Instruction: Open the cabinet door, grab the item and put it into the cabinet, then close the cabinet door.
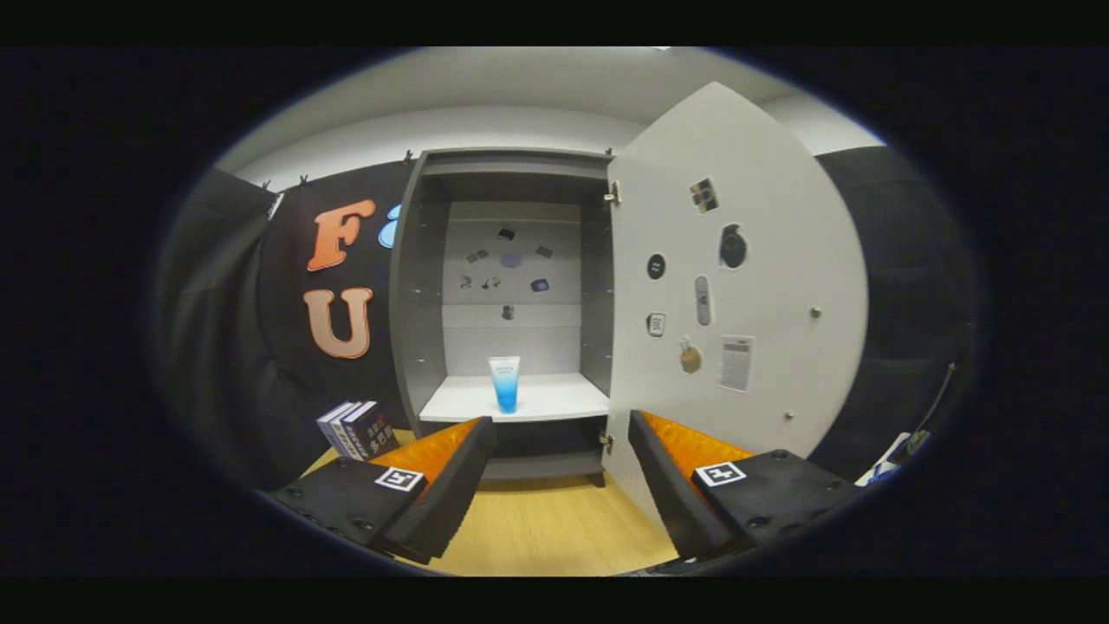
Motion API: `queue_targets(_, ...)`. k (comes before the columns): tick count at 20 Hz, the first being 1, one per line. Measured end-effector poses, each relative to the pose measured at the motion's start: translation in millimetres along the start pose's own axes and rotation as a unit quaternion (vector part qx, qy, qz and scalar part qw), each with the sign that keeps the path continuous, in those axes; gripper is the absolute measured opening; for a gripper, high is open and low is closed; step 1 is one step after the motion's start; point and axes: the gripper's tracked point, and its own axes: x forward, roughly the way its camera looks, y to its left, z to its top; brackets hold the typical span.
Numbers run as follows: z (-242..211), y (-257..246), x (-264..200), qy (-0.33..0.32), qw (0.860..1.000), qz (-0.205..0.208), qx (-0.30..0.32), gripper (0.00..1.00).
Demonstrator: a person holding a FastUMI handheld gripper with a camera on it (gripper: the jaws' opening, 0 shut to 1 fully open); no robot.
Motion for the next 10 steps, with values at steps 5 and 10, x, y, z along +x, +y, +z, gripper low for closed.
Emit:
queue_targets(5,0.8,-85.8,-47.9,-0.02,0.998,-0.053,0.02,0.98)
queue_targets(10,0.6,-166.8,-86.2,-0.03,0.992,-0.119,0.0,0.98)
